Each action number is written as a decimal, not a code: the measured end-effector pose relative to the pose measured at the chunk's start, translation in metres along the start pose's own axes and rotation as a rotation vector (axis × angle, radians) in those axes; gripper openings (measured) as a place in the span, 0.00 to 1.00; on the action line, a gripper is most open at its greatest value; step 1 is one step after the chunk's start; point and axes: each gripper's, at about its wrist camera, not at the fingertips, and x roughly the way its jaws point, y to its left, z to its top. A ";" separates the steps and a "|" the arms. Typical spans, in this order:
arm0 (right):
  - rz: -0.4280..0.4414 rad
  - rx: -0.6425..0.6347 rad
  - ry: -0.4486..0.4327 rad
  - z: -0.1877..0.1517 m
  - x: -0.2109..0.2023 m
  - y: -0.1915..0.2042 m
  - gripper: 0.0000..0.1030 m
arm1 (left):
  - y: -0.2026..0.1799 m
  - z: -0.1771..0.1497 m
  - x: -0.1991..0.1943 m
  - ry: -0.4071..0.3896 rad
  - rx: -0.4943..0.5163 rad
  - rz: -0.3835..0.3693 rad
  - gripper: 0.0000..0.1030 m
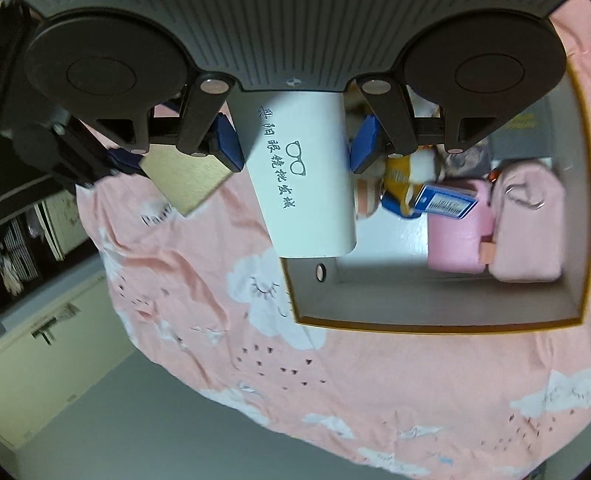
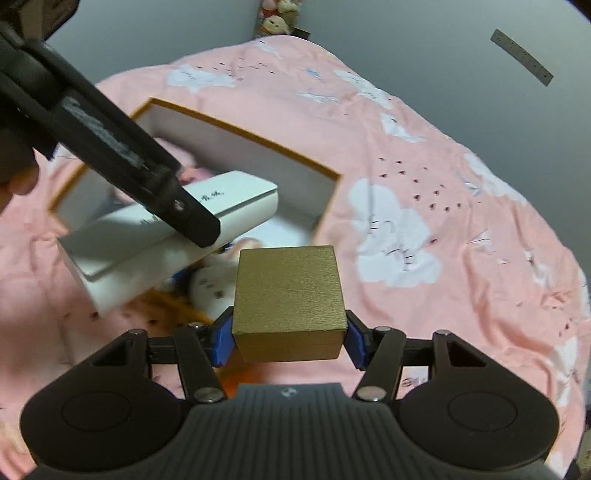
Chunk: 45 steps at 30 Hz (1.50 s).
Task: Organize objects
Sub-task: 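Carry the white case into the orange box with the left tool while the right tool carries the gold box, then open the left tool on the upright white case while the right tool brings the gold box over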
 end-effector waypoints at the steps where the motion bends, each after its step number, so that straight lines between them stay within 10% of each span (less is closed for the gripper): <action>1: -0.006 0.001 0.005 0.003 0.005 -0.004 0.59 | 0.001 0.004 0.008 -0.001 -0.001 0.000 0.71; 14: -0.011 -0.066 0.035 0.016 0.057 -0.016 0.59 | 0.006 0.030 0.082 0.007 0.026 0.138 0.71; 30: -0.017 -0.078 0.042 0.027 0.066 -0.019 0.59 | 0.034 0.034 0.085 0.079 -0.101 0.003 0.72; 33: -0.011 -0.068 0.048 0.025 0.067 -0.020 0.59 | 0.035 0.033 0.087 0.111 -0.103 0.005 0.68; 38: -0.015 -0.068 0.047 0.023 0.066 -0.019 0.59 | 0.041 0.030 0.092 0.126 -0.135 -0.047 0.30; 45: -0.018 -0.056 0.048 0.020 0.062 -0.022 0.59 | 0.027 0.023 0.102 0.158 -0.103 -0.067 0.26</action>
